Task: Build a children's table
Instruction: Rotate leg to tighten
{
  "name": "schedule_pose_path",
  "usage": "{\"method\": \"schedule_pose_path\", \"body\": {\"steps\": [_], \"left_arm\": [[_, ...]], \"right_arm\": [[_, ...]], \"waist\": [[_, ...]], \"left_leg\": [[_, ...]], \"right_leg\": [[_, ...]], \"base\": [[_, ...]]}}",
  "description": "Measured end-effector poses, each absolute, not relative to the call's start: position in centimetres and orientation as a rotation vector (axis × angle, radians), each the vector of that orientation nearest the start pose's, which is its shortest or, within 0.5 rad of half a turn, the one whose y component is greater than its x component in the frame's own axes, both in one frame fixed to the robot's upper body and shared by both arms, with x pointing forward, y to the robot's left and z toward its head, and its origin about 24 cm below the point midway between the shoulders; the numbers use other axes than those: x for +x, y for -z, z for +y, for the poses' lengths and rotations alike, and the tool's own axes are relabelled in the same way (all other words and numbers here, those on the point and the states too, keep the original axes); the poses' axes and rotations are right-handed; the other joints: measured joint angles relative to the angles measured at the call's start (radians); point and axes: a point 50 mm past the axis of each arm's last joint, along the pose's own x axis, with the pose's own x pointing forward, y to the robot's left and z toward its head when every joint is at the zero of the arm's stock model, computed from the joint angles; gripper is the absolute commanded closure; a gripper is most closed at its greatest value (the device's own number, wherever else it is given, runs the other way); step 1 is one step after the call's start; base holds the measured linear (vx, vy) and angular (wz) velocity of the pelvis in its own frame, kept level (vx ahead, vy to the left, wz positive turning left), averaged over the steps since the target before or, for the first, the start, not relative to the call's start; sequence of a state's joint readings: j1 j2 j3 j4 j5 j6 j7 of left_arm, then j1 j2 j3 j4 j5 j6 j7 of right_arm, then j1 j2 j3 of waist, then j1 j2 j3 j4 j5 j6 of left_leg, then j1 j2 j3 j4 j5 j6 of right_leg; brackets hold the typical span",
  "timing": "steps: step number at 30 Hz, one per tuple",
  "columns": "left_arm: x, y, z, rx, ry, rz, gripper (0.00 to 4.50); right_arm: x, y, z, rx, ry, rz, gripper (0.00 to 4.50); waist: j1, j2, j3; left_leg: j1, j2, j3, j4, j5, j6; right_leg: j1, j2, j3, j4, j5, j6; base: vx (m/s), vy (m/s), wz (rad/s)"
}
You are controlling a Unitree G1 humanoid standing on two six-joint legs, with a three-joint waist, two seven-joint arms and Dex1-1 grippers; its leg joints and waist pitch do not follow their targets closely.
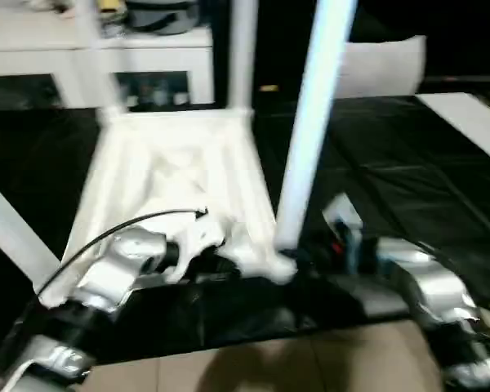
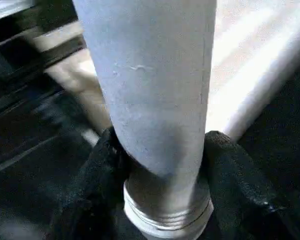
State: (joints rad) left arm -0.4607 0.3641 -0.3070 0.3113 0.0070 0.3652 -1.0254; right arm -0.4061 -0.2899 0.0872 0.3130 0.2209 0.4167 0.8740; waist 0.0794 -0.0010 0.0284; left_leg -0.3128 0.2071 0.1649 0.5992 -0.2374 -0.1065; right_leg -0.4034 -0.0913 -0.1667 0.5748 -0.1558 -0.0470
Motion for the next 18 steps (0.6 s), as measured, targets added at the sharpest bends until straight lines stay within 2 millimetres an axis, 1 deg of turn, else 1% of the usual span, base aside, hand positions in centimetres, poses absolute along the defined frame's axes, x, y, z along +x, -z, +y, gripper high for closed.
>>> {"method": "schedule_pose_path", "body": {"steps": [1, 3, 4, 6, 8, 10, 12, 14, 17, 18], "left_arm": [[30.3, -4.3, 11.4, 0.289, 1.097, 0.509, 4.5], [30.8, -4.3, 10.3, 0.25, 1.022, 0.507, 4.5], [30.9, -4.2, 9.7, 0.219, 0.99, 0.506, 4.5], [31.1, -4.3, 9.1, 0.206, 0.953, 0.505, 4.5], [31.2, -4.3, 8.9, 0.202, 0.937, 0.501, 4.5], [31.2, -4.4, 8.9, 0.213, 0.939, 0.489, 4.5], [31.2, -4.6, 8.8, 0.225, 0.944, 0.478, 4.5], [31.2, -4.7, 8.7, 0.236, 0.958, 0.47, 4.5], [31.1, -4.7, 8.9, 0.259, 0.983, 0.46, 4.5], [31.0, -4.7, 9.1, 0.27, 1.003, 0.455, 4.5]], "right_arm": [[31.2, -5.1, -13.5, 0.054, -0.848, 0.386, 2.54], [32.1, -5.3, -13.1, 0.052, -0.739, 0.39, 2.54], [32.4, -5.3, -12.9, 0.058, -0.69, 0.388, 2.54], [32.7, -5.4, -12.6, 0.061, -0.629, 0.379, 2.54], [32.9, -5.4, -12.5, 0.06, -0.603, 0.37, 2.54], [32.9, -5.5, -12.5, 0.044, -0.598, 0.344, 1.85], [32.9, -5.5, -12.5, 0.042, -0.599, 0.338, 1.83], [32.7, -5.4, -12.8, 0.049, -0.606, 0.333, 1.57], [32.2, -5.4, -13.5, 0.045, -0.655, 0.332, 1.33], [31.8, -5.4, -14.0, 0.03, -0.689, 0.328, 1.33]], "waist": [[-0.011, 0.0, 0.0], [-0.024, 0.001, 0.001], [-0.029, 0.001, 0.001], [-0.032, 0.001, 0.0], [-0.029, 0.001, 0.0], [-0.025, 0.002, 0.0], [-0.019, 0.003, 0.0], [-0.013, 0.004, 0.0], [-0.005, 0.004, 0.0], [0.002, 0.004, 0.0]], "left_leg": [[-0.001, 0.0, 0.0, 0.001, 0.0, 0.0], [-0.004, 0.0, -0.002, 0.002, 0.0, 0.0], [-0.004, 0.001, -0.003, 0.001, 0.0, 0.001], [-0.005, 0.001, -0.004, -0.001, -0.001, 0.002], [-0.005, 0.0, -0.005, -0.003, -0.003, 0.004], [-0.005, 0.0, -0.005, -0.006, -0.003, 0.006], [-0.006, 0.0, -0.005, -0.01, -0.001, 0.01], [-0.008, 0.0, -0.005, -0.012, 0.0, 0.011], [-0.008, 0.0, -0.004, -0.011, -0.002, 0.01], [-0.008, 0.0, -0.004, -0.011, -0.002, 0.01]], "right_leg": [[0.001, 0.0, -0.001, -0.002, 0.0, 0.0], [0.001, 0.0, -0.005, -0.006, 0.0, 0.0], [0.003, -0.001, -0.008, -0.01, 0.0, 0.0], [0.003, -0.001, -0.007, -0.011, 0.0, 0.001], [0.004, -0.001, -0.006, -0.011, 0.002, 0.001], [0.003, -0.001, -0.006, -0.011, 0.006, 0.0], [0.0, 0.0, -0.006, -0.01, 0.004, 0.0], [-0.003, 0.0, -0.006, -0.007, 0.0, 0.0], [-0.006, -0.001, -0.005, 0.001, -0.004, -0.003], [-0.006, -0.001, -0.006, 0.002, -0.005, -0.002]], "base": [[0.0, 0.0, 0.0], [0.0, 0.0, 0.0], [0.0, 0.0, 0.0], [0.0, 0.0, 0.0], [0.0, 0.0, 0.0], [0.0, 0.0, 0.0], [0.0, 0.0, 0.0], [0.0, 0.0, 0.0], [0.0, 0.0, 0.0], [0.0, 0.0, 0.0]]}}
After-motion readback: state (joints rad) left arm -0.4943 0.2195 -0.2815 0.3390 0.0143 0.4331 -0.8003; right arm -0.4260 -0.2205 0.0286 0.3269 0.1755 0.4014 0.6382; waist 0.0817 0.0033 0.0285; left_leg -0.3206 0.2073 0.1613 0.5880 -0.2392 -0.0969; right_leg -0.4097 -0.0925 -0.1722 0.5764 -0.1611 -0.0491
